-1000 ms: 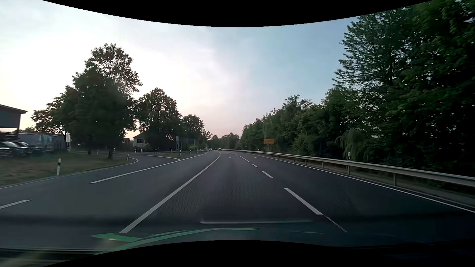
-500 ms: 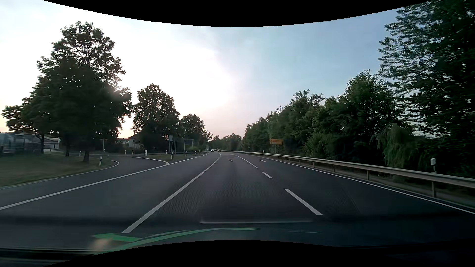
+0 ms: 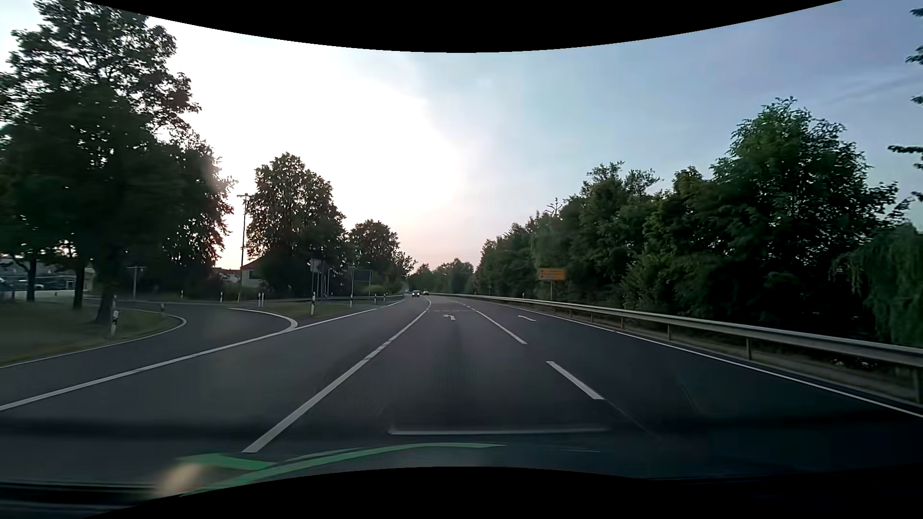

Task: Follow the waypoints while adhering to traffic rules and regulations

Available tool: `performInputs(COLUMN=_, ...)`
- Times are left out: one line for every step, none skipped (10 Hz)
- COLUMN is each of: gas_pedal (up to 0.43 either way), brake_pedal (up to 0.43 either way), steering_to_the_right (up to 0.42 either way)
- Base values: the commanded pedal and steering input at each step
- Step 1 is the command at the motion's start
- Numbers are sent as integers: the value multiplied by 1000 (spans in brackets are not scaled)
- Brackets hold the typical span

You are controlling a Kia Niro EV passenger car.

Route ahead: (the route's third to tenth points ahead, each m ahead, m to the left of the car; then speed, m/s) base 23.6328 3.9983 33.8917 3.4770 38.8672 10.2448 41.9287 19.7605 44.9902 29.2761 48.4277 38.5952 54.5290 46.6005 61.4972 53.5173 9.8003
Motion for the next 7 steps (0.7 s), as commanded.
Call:
performInputs(gas_pedal=0, brake_pedal=201, steering_to_the_right=-6)
performInputs(gas_pedal=0, brake_pedal=201, steering_to_the_right=-6)
performInputs(gas_pedal=0, brake_pedal=201, steering_to_the_right=-5)
performInputs(gas_pedal=0, brake_pedal=207, steering_to_the_right=-4)
performInputs(gas_pedal=0, brake_pedal=207, steering_to_the_right=-4)
performInputs(gas_pedal=0, brake_pedal=213, steering_to_the_right=-4)
performInputs(gas_pedal=0, brake_pedal=207, steering_to_the_right=-3)
